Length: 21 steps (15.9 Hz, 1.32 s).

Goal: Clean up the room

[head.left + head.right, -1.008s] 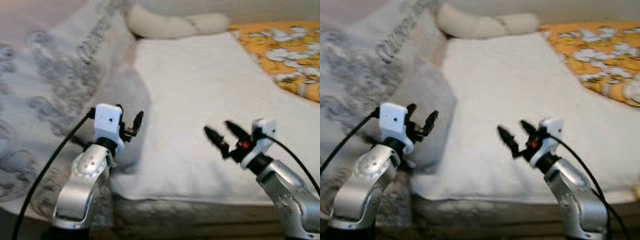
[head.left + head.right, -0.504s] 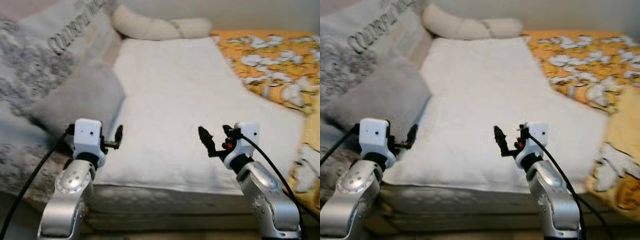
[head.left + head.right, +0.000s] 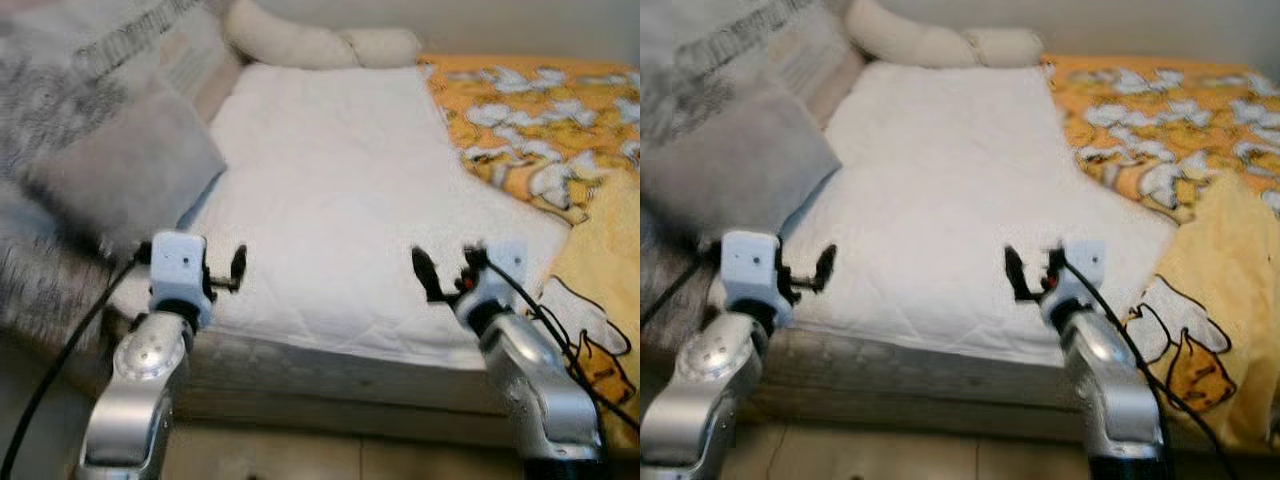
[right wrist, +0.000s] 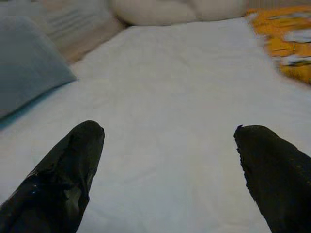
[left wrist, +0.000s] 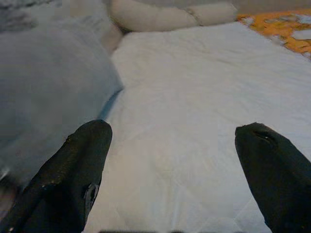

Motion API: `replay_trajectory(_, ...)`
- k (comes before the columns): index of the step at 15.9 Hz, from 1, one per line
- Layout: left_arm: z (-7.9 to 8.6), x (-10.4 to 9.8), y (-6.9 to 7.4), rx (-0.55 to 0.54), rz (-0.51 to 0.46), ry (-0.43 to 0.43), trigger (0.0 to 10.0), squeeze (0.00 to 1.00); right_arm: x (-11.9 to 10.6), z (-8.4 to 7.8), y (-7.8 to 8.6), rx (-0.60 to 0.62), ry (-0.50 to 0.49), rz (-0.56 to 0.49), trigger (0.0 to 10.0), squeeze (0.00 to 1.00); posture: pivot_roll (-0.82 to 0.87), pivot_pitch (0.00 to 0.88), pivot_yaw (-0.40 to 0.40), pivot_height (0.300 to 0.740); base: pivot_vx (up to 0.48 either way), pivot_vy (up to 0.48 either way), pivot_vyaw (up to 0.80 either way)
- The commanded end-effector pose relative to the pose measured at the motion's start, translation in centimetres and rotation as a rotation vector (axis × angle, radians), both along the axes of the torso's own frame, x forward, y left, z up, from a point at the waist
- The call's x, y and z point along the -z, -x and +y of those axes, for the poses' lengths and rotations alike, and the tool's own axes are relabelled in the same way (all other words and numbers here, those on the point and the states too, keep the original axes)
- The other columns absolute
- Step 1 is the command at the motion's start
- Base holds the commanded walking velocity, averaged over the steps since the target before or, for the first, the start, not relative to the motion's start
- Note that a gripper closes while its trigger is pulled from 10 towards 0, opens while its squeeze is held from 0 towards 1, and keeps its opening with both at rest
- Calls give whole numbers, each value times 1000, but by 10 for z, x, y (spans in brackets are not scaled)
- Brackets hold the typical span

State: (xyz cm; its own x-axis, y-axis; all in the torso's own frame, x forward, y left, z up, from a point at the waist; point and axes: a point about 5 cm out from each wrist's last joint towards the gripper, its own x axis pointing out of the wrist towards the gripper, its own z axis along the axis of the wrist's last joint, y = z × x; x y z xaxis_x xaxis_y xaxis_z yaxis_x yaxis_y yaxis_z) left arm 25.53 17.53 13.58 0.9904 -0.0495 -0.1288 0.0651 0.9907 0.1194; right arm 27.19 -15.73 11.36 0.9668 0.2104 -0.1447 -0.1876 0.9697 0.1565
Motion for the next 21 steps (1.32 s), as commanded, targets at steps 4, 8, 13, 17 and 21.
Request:
replay_trajectory(4,8,9,1,-80,41,82,10000,1000,-1,2,-2,29,-6,-17,10000,1000,-4,0,85,740,0,-480,400)
replay_trajectory(8,6,-3,-7,-70,-6,101,10000,1000,-7,-1,-9,52,-38,-46,10000,1000,6,0,58,740,0,-480,0)
replay_trajectory(13,3,0,-7,-35,1,31,10000,1000,-9,7,-11,34,-74,-61,10000,1000,19,0,56,740,0,-480,0)
replay_trajectory(17,8,3,-4,-54,9,24,10000,1000,-8,11,-9,14,-72,-62,10000,1000,11,0,55,740,0,-480,0)
replay_trajectory(21,7,5,-4,-52,10,19,10000,1000,-7,10,-7,4,-61,-62,10000,1000,8,0,47,740,0,-480,0)
